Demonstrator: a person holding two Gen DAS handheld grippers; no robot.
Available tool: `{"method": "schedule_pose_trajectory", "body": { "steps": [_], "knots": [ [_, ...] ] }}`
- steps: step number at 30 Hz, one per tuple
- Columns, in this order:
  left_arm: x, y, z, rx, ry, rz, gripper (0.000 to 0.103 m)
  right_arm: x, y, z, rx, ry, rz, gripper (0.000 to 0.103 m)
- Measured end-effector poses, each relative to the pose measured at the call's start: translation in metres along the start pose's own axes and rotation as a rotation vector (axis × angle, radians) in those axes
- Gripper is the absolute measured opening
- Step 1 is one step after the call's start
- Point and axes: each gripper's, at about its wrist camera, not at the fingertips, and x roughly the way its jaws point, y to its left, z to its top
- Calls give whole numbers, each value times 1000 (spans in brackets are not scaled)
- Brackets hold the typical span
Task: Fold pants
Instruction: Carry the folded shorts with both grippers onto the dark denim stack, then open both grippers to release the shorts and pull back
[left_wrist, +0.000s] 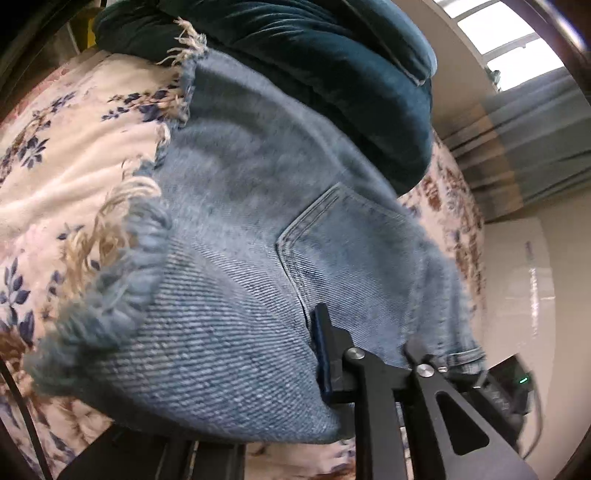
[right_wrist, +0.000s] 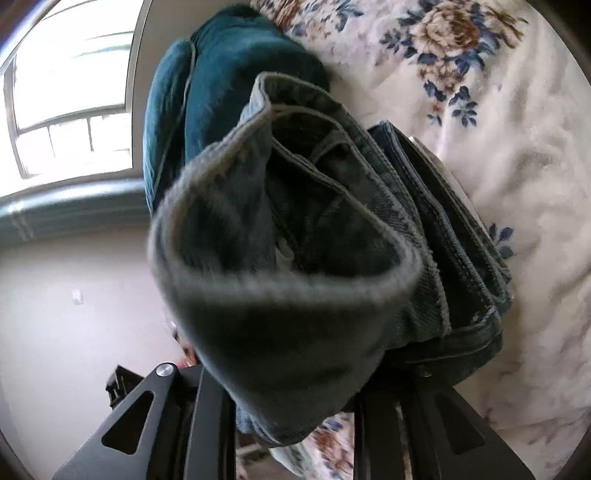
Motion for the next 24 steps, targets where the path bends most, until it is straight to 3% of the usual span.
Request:
{"method": "schedule_pose_trajectory", "body": {
  "steps": [3,4,5,6,8,9,10,12,14,16,18,24],
  "knots": [
    [-4,4,-6,15,11,68,28,-9,0,-7,-31,43,-81,51],
    [-7,4,-7,23,8,83,30,-12,-3,-9,-39,44,-97,53],
    [-13,3,-9,40,4,118,30,-20,-2,-13,-65,44,-126,54],
    [-18,2,-11,57,-4,175,34,-26,1,-18,-86,39,-160,63],
    [-27,-5,-18,114,-15,260,44,-38,6,-28,-140,28,-223,72],
    [-30,-7,-21,138,-19,299,53,-44,7,-33,-172,24,-291,87],
    [-31,-9,-22,162,-20,329,65,-51,12,-39,-211,11,-347,90],
    [-34,-11,-25,206,-12,392,78,-63,25,-49,-302,-18,-459,91],
    [-46,-16,-29,243,-37,429,79,-70,43,-59,-420,-45,-591,93],
    [-62,-20,-34,284,-65,443,88,-77,67,-68,-560,-90,-729,95],
    [-81,-29,-41,315,-90,442,88,-88,85,-80,-648,-122,-783,97],
    [-137,-53,-66,385,-135,446,89,-136,131,-108,-718,-212,-828,98]
  ]
}}
